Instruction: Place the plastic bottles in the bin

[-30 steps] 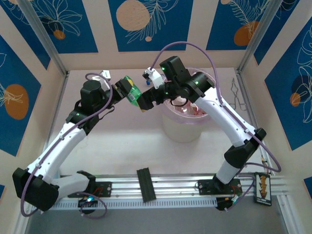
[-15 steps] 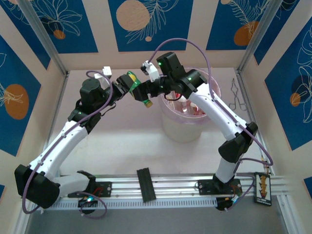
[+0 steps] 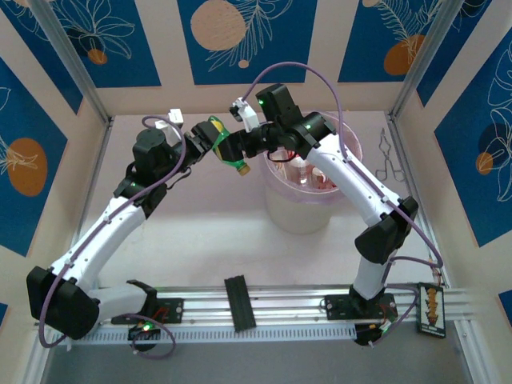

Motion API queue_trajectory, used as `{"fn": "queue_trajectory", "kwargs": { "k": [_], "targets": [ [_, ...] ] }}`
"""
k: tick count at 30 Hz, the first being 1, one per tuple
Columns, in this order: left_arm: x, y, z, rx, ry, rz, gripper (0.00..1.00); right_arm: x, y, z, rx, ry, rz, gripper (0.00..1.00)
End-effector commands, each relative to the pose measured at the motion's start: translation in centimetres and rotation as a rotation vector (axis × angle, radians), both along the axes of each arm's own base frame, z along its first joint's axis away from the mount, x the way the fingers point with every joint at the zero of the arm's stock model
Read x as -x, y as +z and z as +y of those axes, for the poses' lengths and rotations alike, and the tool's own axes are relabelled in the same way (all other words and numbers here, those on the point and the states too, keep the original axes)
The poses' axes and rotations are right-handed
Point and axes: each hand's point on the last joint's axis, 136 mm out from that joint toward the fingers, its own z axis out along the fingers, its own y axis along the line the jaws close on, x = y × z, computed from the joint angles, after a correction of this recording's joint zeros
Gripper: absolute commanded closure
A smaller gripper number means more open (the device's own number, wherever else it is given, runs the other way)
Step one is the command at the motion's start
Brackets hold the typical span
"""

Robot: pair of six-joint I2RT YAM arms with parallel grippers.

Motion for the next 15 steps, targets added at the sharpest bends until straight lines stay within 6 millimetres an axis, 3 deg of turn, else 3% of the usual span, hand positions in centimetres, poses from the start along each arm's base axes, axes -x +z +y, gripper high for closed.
{"fn": "queue_trajectory", "kwargs": {
  "k": [1, 3, 8, 12, 15],
  "targets": [
    [0.4, 2.5, 0.7, 0.041, -0.001, -0.091, 0.19, -0.3, 1.8, -0.1, -0.05, -0.001, -0.015, 0.47],
    [0.4, 2.5, 1.4, 0.046, 0.013, -0.088, 0.13, -0.5, 2.4, -0.4, -0.056, -0.01, -0.032, 0.48],
    [1.1, 3.1, 4.1, 0.029, 0.074, -0.099, 0.11, -1.2, 4.5, -2.2, -0.046, -0.072, -0.086, 0.51],
    [1.2, 2.0, 4.9, -0.128, 0.093, -0.045, 0.1, -2.2, 6.1, -5.9, 0.003, -0.182, -0.133, 0.51],
    [0.7, 0.7, 3.5, -0.223, 0.071, -0.015, 0.13, -2.7, 7.3, -9.8, 0.044, -0.29, -0.159, 0.52]
  ]
}}
